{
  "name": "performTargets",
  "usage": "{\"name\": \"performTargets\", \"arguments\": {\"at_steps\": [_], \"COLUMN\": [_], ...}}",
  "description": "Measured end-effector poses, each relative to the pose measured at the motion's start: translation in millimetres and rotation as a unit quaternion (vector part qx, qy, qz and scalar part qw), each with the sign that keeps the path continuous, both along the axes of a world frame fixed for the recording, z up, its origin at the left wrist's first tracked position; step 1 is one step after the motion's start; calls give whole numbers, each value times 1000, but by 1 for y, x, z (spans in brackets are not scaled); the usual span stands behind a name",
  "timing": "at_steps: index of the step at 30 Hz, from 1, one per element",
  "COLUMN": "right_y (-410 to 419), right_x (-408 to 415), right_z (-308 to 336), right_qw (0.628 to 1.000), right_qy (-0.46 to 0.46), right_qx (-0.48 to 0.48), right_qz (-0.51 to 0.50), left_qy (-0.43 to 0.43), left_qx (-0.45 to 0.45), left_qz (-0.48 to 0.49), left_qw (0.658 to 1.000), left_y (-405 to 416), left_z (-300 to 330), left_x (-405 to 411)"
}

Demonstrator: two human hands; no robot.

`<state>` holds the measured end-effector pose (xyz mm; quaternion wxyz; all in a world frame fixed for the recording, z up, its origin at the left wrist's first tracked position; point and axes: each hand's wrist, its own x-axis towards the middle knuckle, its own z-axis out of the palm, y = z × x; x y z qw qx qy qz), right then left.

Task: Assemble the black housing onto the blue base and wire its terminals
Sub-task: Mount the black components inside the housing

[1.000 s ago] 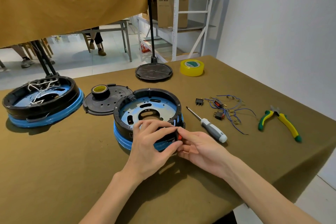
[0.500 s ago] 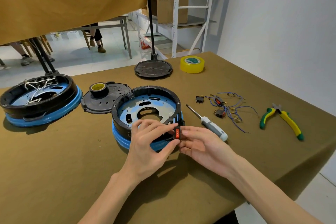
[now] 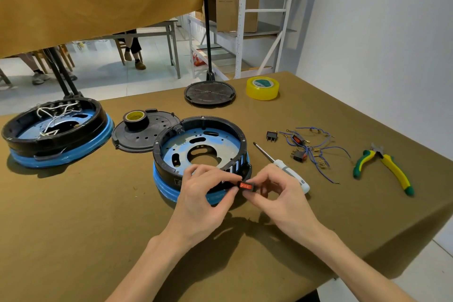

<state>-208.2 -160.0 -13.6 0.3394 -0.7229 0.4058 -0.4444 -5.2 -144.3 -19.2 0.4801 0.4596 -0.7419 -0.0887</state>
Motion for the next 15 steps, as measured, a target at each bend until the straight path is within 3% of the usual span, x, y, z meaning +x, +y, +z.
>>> {"name": "performTargets", "arguments": {"at_steps": [9,15], "right_y": [6,6], "right_x": [1,3], "right_z": [5,4], "right_qw": [996,998], "right_qy": [-29,25], "right_qx": [69,-14], "right_qz": [58,54], "left_qy": [18,56], "left_qx": [-9,20], "left_qz": [-15,-16], "left_qw": [1000,998], "left_y": [1,7], "left_z": [1,7], "left_x": [3,-2]}}
